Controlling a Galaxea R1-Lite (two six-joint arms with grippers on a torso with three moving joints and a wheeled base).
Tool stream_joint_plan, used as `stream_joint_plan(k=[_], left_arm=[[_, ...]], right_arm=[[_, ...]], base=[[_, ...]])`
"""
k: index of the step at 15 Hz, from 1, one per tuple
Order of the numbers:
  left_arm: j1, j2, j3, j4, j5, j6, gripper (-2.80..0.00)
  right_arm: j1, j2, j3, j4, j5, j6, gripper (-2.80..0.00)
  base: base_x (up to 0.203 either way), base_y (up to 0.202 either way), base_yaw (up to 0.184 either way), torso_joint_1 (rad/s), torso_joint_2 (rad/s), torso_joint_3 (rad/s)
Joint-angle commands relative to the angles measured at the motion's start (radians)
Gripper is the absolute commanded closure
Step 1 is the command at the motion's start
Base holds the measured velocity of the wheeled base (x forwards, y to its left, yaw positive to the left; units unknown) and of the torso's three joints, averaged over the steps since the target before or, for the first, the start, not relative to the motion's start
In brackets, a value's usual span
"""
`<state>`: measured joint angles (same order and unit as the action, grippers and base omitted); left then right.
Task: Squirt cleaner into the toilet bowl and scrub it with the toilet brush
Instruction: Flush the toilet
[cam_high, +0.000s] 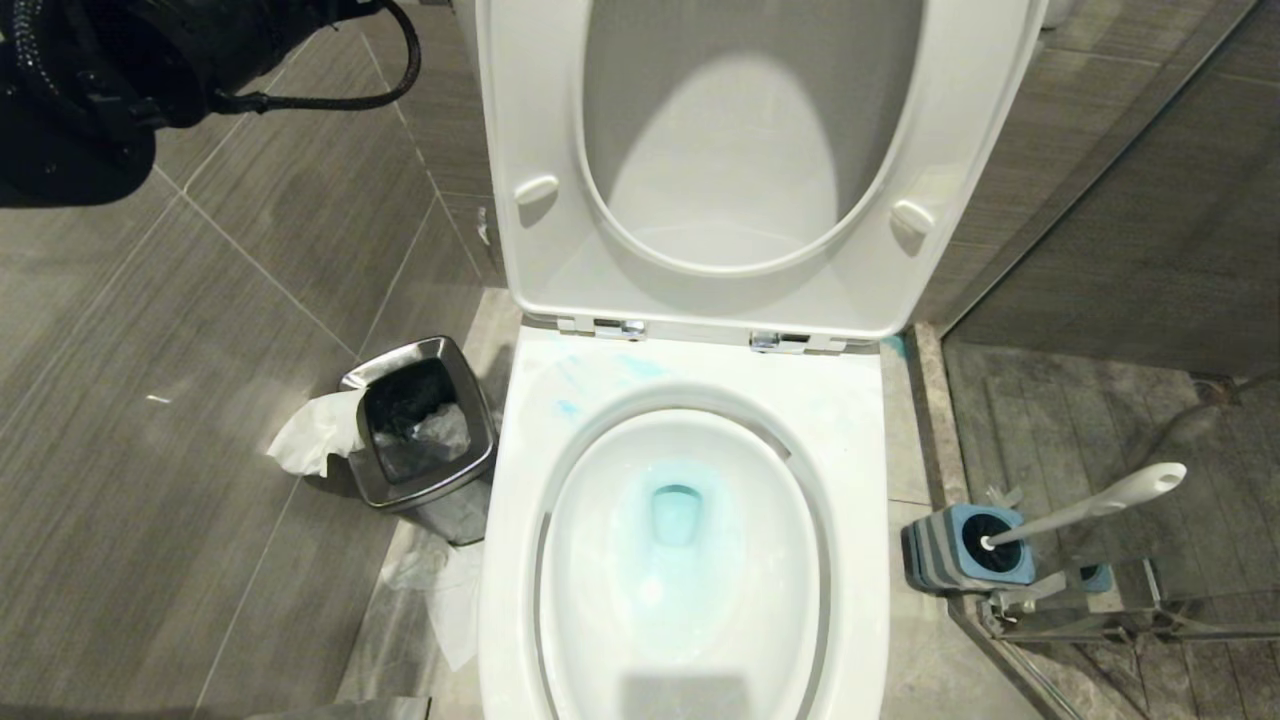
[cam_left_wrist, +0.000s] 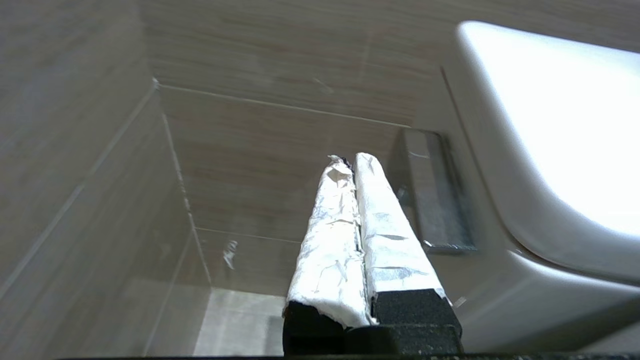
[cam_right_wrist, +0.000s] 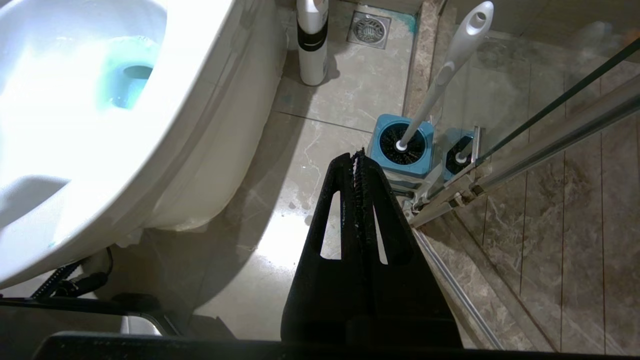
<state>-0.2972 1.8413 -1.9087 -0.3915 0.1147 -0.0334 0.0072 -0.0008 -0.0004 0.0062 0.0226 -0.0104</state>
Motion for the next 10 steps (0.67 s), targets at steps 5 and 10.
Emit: stream_joint_plan(k=[5, 10], left_arm=[[-0.081, -0.007, 0.029, -0.002, 0.002, 0.001, 0.00], [-0.099, 0.008, 0.029, -0.004, 0.002, 0.005, 0.00]], right_arm=[[0.000, 0.001, 0.000, 0.000, 0.000, 0.000, 0.00], [0.000, 0.001, 0.000, 0.000, 0.000, 0.000, 0.00]], base=[[0.000, 0.000, 0.000, 0.000, 0.00, 0.000], [0.000, 0.000, 0.000, 0.000, 0.00, 0.000]])
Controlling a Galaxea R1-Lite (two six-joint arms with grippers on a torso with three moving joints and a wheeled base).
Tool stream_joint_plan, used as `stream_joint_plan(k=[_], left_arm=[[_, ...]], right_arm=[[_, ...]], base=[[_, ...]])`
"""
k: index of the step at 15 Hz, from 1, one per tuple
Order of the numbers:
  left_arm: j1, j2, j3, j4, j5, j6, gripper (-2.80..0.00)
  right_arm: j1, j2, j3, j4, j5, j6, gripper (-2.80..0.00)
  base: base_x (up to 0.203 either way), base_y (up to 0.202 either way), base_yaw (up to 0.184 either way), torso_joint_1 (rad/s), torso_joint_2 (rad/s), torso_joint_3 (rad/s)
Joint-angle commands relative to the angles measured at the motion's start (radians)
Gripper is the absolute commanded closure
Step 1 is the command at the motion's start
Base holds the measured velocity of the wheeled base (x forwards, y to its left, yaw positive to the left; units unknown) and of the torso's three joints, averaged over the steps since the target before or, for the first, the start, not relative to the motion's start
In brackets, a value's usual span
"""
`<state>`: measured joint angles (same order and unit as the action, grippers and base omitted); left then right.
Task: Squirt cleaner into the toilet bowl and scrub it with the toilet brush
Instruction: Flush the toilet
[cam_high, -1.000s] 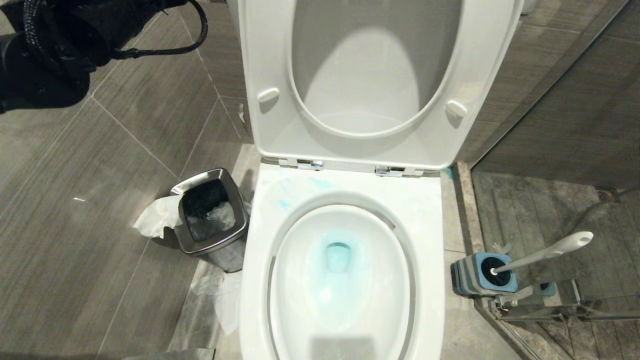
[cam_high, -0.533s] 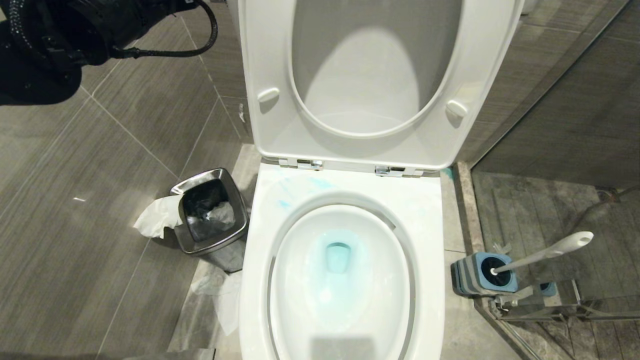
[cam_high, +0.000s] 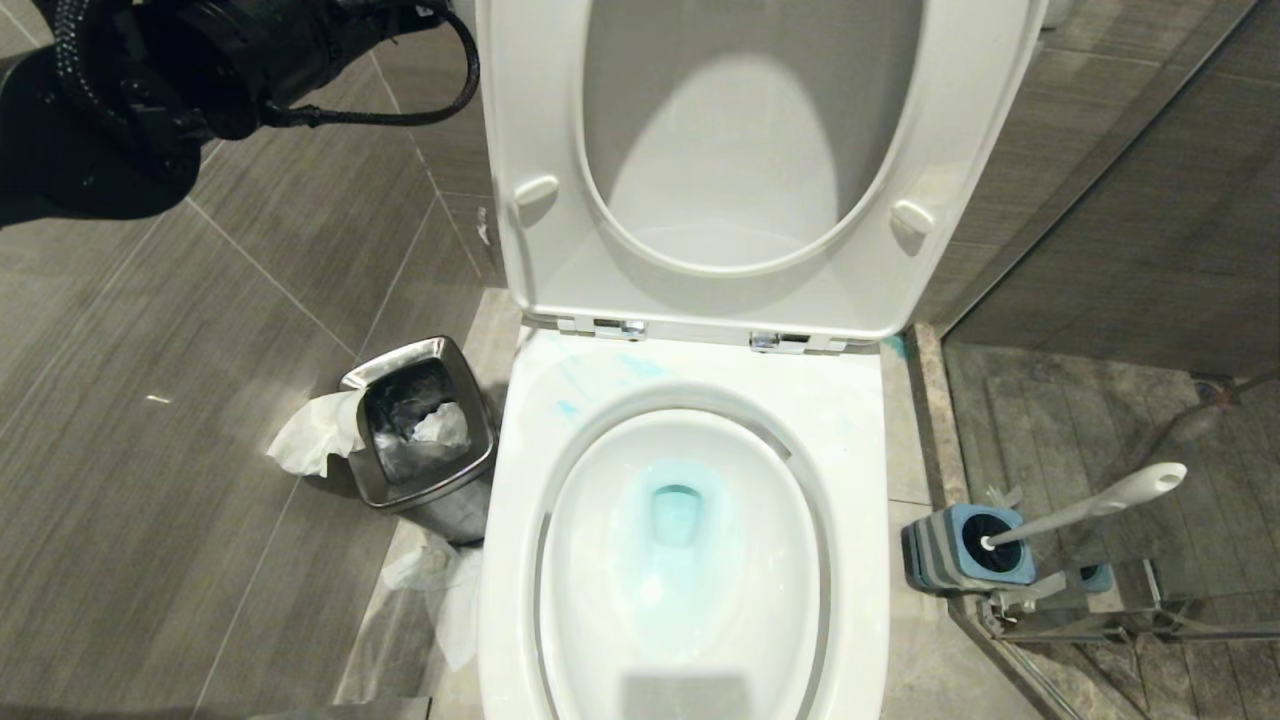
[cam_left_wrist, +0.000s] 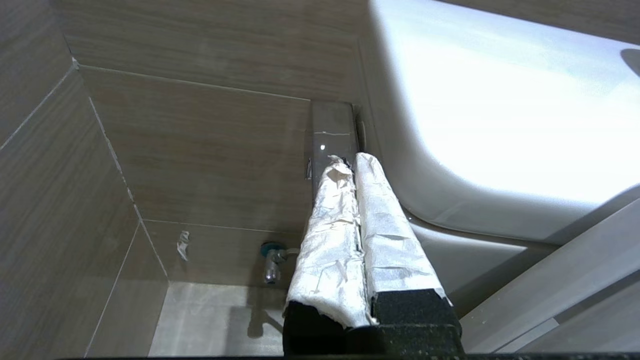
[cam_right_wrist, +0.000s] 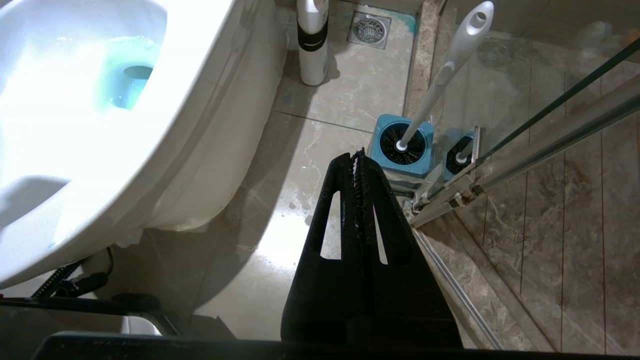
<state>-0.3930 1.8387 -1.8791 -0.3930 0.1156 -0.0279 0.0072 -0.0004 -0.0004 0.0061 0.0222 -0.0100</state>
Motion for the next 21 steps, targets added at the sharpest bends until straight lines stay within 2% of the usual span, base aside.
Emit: stream_joint_plan(k=[1, 21], left_arm=[[-0.002, 0.015, -0.001, -0.003, 0.001, 0.000, 0.00], [0.021, 0.167, 0.014, -0.010, 0.002, 0.013, 0.00]], right_arm=[[0.000, 0.000, 0.000, 0.000, 0.001, -0.001, 0.00], [0.000, 0.000, 0.000, 0.000, 0.001, -0.001, 0.00]], base=[[0.000, 0.000, 0.000, 0.000, 0.00, 0.000], [0.000, 0.000, 0.000, 0.000, 0.00, 0.000]])
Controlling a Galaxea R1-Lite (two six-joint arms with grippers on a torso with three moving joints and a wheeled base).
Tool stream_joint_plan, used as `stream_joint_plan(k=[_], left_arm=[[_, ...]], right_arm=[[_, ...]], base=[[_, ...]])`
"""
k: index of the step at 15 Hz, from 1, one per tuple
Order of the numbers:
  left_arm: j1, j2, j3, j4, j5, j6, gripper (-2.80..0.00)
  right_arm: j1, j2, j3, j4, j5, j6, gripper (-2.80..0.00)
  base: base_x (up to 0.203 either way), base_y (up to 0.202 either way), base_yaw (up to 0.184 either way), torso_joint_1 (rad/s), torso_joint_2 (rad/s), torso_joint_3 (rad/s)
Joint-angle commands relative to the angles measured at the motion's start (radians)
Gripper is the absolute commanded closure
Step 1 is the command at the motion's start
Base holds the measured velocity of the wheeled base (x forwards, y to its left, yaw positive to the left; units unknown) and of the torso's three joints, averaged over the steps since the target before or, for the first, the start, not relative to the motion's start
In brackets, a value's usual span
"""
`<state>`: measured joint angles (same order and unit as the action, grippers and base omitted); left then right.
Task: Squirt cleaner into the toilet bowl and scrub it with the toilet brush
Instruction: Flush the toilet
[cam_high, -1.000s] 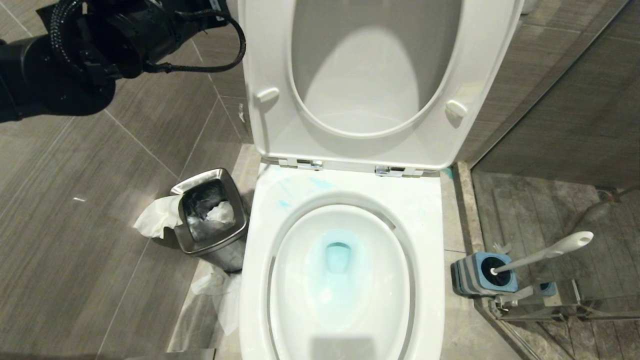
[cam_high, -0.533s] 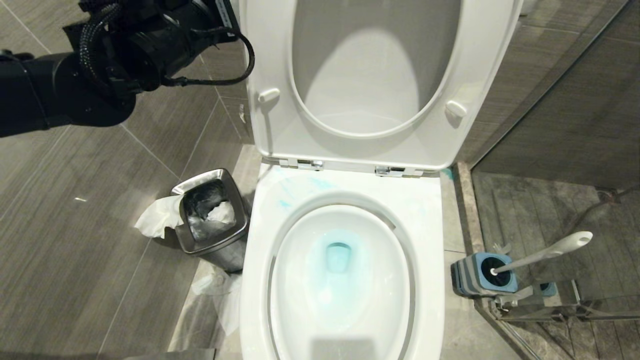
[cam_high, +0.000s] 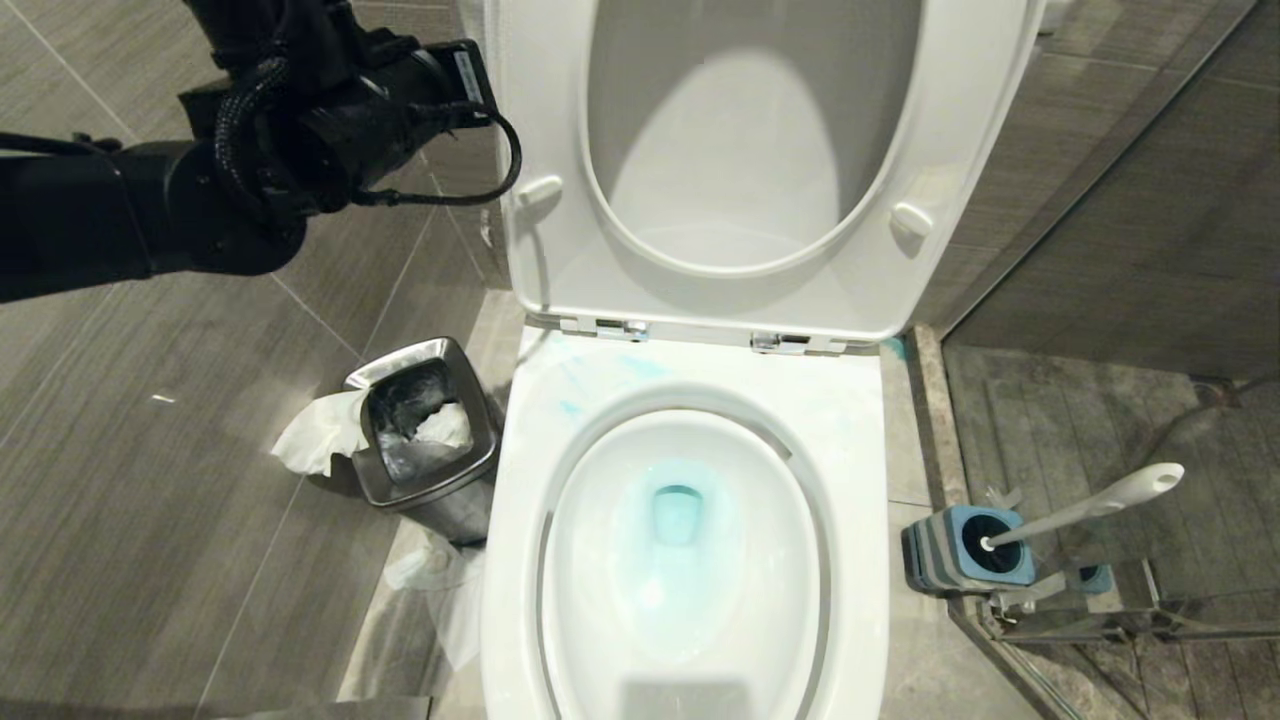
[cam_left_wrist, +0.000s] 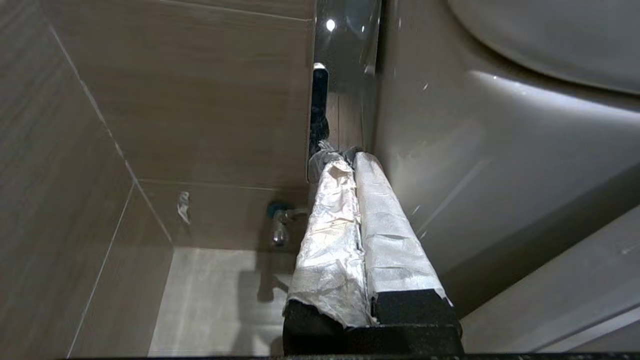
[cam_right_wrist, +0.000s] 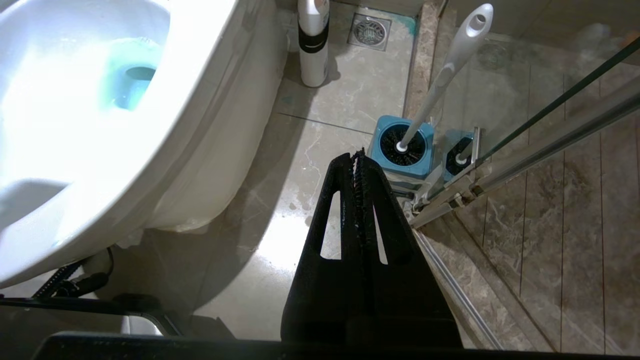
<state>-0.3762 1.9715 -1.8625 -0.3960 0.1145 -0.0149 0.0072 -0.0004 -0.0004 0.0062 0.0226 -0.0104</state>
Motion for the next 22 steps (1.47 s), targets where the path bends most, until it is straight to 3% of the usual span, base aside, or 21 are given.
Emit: stream_joint_plan(k=[1, 22], left_arm=[[0.006, 0.044, -0.003, -0.015, 0.003, 0.000, 0.00], [0.006, -0.025, -0.027, -0.016, 0.006, 0.001, 0.00]], right_arm=[[0.000, 0.000, -0.001, 0.000, 0.000, 0.000, 0.00], [0.000, 0.000, 0.000, 0.000, 0.000, 0.000, 0.00]], base=[[0.000, 0.000, 0.000, 0.000, 0.00, 0.000], [0.000, 0.000, 0.000, 0.000, 0.00, 0.000]])
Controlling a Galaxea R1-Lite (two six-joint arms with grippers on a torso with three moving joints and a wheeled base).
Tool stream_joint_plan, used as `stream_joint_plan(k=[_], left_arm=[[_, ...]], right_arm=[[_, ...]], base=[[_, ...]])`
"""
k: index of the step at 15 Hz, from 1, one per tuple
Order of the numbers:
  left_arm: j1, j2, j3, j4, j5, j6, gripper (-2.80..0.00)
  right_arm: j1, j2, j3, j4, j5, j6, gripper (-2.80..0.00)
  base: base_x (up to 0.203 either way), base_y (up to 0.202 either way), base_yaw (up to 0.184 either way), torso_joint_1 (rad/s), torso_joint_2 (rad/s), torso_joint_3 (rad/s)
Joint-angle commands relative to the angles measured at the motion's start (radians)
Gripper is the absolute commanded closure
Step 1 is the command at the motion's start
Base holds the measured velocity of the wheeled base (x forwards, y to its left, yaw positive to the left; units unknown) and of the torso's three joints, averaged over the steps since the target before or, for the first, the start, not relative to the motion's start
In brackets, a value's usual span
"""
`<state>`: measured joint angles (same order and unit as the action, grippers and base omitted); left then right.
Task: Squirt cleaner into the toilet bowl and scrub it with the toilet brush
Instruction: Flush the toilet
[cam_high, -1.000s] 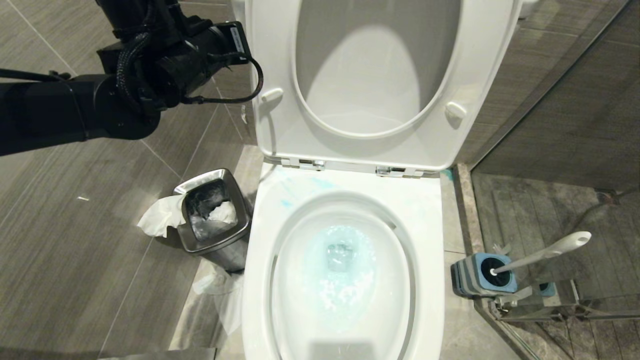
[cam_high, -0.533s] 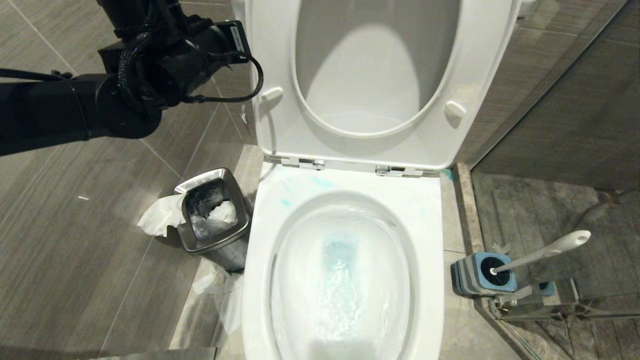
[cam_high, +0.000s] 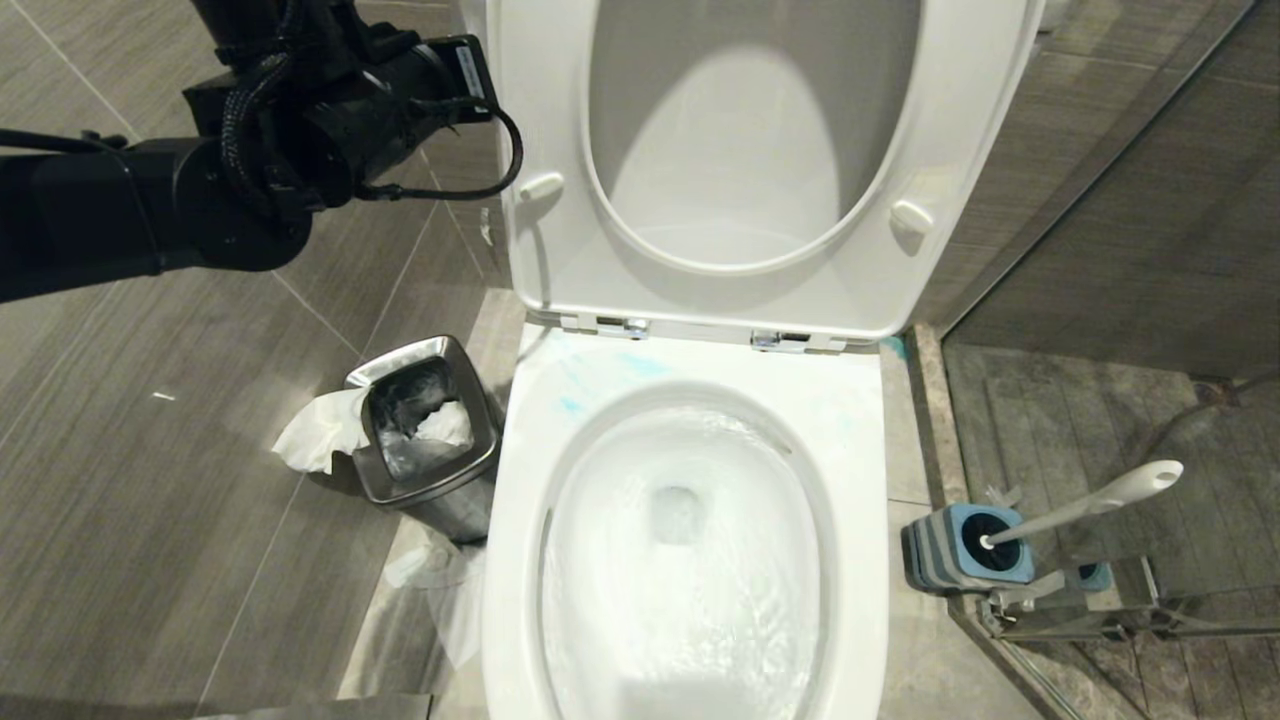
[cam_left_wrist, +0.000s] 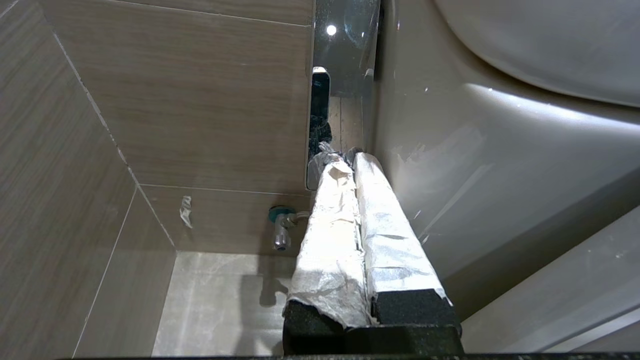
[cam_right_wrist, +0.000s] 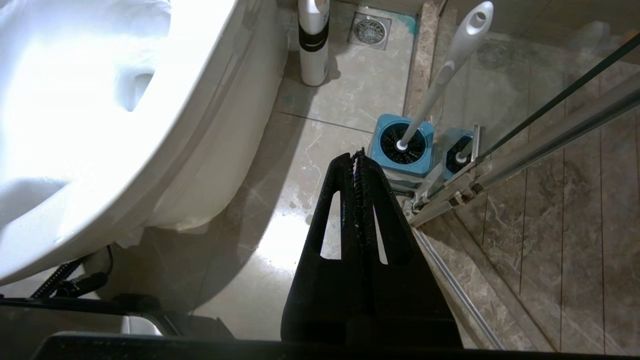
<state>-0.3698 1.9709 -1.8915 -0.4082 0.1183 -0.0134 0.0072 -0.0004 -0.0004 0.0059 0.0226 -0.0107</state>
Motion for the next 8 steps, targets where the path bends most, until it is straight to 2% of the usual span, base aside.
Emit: stream_joint_plan(k=[1, 8], left_arm=[[0.000, -0.031, 0.002, -0.003, 0.003, 0.000, 0.00], [-0.004, -0.131, 0.020, 0.020, 0.007, 0.019, 0.00]], right_arm=[[0.000, 0.000, 0.000, 0.000, 0.000, 0.000, 0.00], [0.000, 0.000, -0.001, 0.000, 0.000, 0.000, 0.00]], base=[[0.000, 0.000, 0.000, 0.000, 0.00, 0.000], [0.000, 0.000, 0.000, 0.000, 0.00, 0.000]])
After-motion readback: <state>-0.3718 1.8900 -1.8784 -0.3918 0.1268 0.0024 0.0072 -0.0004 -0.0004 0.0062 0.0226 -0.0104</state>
